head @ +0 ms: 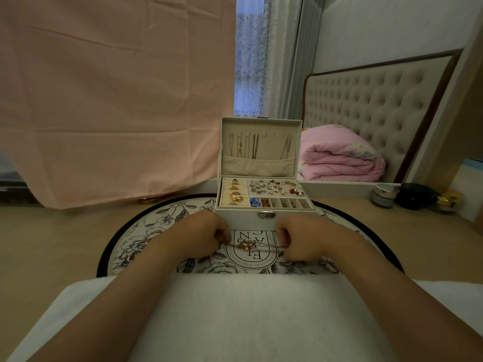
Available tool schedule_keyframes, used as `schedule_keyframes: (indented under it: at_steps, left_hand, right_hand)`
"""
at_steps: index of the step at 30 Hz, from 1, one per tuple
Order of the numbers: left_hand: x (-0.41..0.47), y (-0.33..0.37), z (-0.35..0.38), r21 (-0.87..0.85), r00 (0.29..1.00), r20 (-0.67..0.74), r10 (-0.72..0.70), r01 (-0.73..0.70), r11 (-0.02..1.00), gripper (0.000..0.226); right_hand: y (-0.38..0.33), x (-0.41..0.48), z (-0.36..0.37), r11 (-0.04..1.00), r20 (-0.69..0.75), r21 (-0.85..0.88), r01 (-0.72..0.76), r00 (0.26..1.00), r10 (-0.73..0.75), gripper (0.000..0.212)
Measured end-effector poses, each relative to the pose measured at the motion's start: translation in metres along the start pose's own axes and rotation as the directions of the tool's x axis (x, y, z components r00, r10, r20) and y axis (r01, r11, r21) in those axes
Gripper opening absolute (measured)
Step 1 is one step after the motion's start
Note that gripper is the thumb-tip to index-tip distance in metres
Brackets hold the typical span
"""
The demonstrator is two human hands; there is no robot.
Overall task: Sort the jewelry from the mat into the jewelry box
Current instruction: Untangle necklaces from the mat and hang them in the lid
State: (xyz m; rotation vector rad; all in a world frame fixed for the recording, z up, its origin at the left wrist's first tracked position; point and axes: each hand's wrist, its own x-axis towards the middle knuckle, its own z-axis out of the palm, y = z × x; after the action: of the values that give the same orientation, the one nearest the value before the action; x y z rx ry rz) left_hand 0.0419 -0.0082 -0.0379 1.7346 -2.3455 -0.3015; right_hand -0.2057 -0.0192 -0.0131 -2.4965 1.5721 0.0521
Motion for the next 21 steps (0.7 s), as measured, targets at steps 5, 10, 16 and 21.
schedule_keyframes:
  at_steps: [5, 10, 16, 21]
  left_hand:
    - [0.001, 0.009, 0.008, 0.076, 0.986, -0.073, 0.152, -0.147, 0.986, 0.01]
    - [0.002, 0.012, 0.009, -0.074, 0.991, -0.065, 0.113, -0.118, 0.99, 0.006]
    - [-0.003, 0.027, 0.0, -0.615, 0.998, -0.061, -0.03, -0.014, 0.789, 0.014]
    - [-0.003, 0.039, -0.006, -0.725, 0.994, -0.063, -0.088, 0.015, 0.688, 0.018]
  right_hand:
    - [-0.018, 0.01, 0.015, 0.988, -0.106, 0.049, 0.145, 0.985, -0.139, 0.021]
    - [-0.015, 0.013, 0.017, 0.988, -0.098, 0.043, 0.151, 0.984, -0.146, 0.013]
    - [-0.015, 0.011, 0.015, 0.645, -0.167, 0.749, 0.152, 0.985, -0.039, 0.025]
    - [-0.025, 0.01, 0.003, 0.272, -0.142, 0.953, 0.136, 0.99, 0.001, 0.024]
